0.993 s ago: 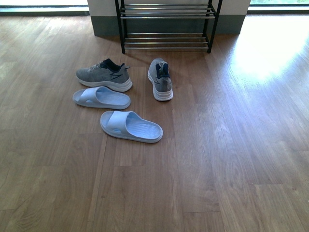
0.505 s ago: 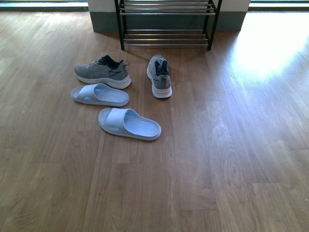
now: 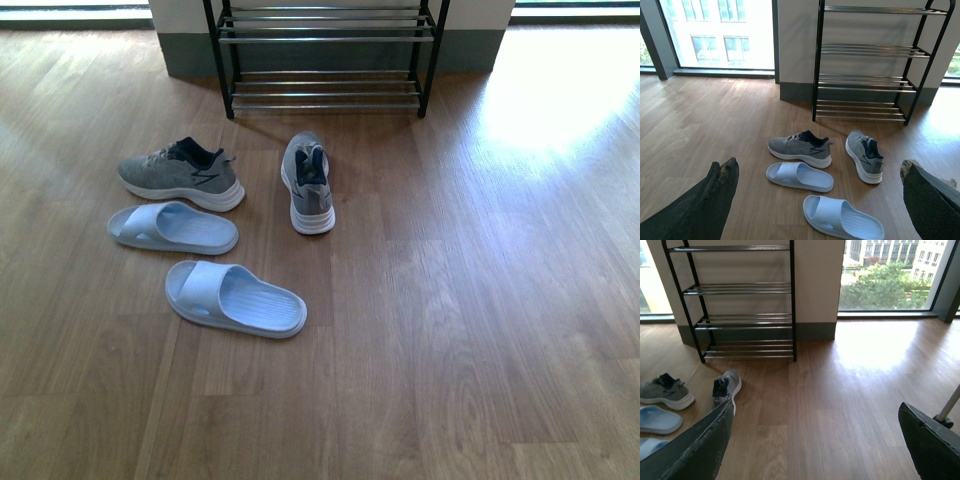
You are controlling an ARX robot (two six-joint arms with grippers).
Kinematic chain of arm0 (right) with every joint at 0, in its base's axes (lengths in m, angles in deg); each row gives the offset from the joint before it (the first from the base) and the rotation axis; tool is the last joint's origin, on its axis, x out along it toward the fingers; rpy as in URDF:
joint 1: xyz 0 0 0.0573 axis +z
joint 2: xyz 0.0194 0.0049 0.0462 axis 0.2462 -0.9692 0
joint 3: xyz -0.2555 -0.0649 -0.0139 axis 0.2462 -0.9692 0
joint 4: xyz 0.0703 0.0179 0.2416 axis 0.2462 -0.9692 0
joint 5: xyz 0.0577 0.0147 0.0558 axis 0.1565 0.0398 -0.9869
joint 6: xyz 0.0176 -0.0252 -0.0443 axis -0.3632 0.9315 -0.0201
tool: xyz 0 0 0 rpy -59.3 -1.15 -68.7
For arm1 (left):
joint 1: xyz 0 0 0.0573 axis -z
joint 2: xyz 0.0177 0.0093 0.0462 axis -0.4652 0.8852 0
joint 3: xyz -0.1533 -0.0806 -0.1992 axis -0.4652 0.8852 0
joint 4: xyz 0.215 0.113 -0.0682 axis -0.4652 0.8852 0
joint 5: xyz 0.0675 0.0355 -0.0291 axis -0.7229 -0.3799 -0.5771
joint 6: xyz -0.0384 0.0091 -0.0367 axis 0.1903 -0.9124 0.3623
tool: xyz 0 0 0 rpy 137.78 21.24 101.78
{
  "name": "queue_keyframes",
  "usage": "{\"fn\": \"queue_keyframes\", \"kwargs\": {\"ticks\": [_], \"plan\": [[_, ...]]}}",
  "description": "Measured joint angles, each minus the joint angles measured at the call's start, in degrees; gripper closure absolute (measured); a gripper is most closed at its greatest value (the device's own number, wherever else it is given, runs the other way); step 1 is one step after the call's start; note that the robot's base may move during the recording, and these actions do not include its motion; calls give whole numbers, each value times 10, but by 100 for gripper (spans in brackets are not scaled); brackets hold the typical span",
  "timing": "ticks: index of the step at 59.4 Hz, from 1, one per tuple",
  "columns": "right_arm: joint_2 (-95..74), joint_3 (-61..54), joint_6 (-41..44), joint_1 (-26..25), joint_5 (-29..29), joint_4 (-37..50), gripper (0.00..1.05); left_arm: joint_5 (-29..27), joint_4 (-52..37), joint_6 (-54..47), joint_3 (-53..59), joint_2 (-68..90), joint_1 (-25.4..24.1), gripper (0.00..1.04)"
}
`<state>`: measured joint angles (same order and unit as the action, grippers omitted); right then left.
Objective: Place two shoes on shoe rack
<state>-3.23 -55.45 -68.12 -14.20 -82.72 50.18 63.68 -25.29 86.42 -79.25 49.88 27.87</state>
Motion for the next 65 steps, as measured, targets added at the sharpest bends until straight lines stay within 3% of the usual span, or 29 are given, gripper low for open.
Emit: {"fn": "queue_keyframes", "kwargs": {"ticks": [65], "plan": [[0, 0, 0, 0, 0, 0, 9, 0, 0, 0, 0, 0, 0, 9]]}}
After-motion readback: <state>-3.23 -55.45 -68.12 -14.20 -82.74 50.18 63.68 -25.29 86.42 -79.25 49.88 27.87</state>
